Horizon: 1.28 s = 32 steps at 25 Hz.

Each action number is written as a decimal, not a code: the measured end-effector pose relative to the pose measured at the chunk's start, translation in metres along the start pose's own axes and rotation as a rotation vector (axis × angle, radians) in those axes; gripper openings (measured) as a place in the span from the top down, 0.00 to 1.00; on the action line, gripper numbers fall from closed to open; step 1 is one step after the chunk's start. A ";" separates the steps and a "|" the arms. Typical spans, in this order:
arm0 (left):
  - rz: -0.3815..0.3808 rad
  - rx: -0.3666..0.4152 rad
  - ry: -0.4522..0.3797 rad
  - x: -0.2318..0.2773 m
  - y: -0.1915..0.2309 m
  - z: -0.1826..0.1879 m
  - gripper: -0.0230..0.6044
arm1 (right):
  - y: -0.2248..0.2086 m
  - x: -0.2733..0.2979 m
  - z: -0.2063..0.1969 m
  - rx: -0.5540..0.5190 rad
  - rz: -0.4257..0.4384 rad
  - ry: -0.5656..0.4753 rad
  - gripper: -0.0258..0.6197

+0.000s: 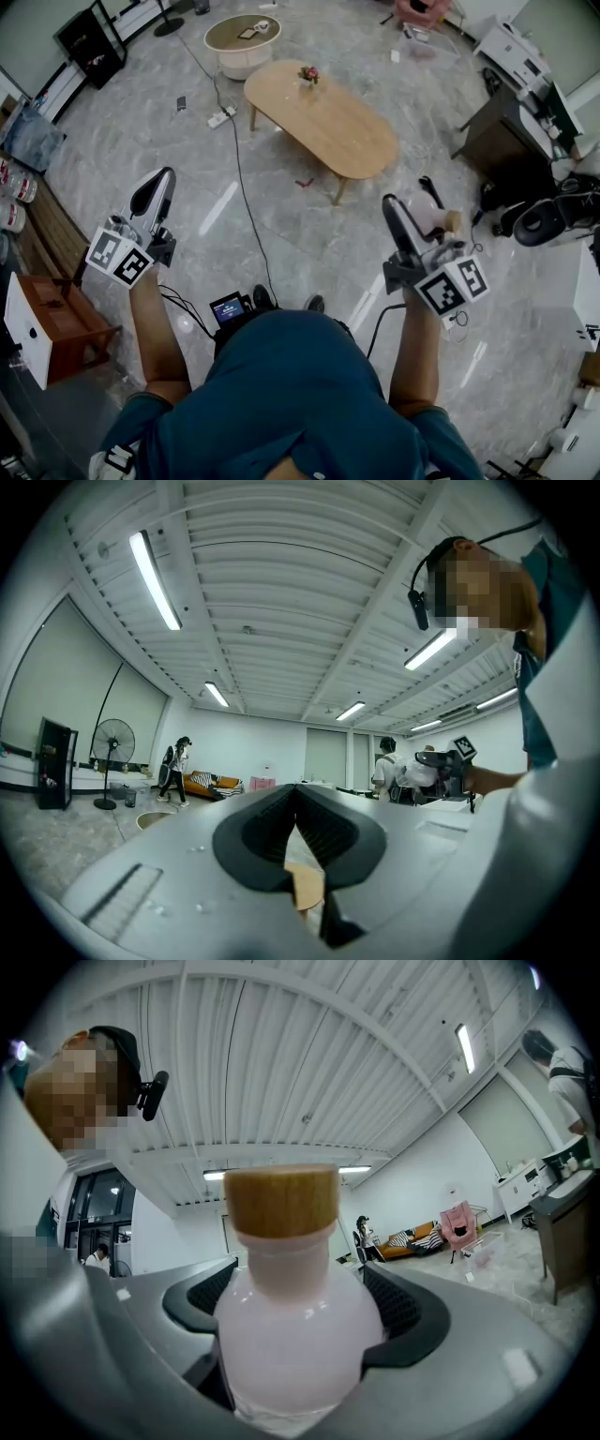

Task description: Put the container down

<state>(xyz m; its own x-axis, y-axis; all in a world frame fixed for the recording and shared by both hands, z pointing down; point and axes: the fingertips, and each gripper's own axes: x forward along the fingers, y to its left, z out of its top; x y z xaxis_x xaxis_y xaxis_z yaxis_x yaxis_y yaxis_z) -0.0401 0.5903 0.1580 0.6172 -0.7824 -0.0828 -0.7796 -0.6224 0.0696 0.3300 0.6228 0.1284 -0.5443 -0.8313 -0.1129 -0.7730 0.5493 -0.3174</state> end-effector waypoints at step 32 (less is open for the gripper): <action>-0.100 -0.058 0.006 0.011 0.105 -0.018 0.97 | 0.037 0.105 -0.035 -0.015 -0.058 0.023 0.32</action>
<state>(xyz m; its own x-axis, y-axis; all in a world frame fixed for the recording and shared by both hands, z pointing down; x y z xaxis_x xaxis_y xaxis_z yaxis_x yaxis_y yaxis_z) -0.1130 0.5159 0.1826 0.6924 -0.7163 -0.0863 -0.7067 -0.6974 0.1189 0.2323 0.5590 0.1380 -0.5061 -0.8594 -0.0730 -0.8080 0.5020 -0.3082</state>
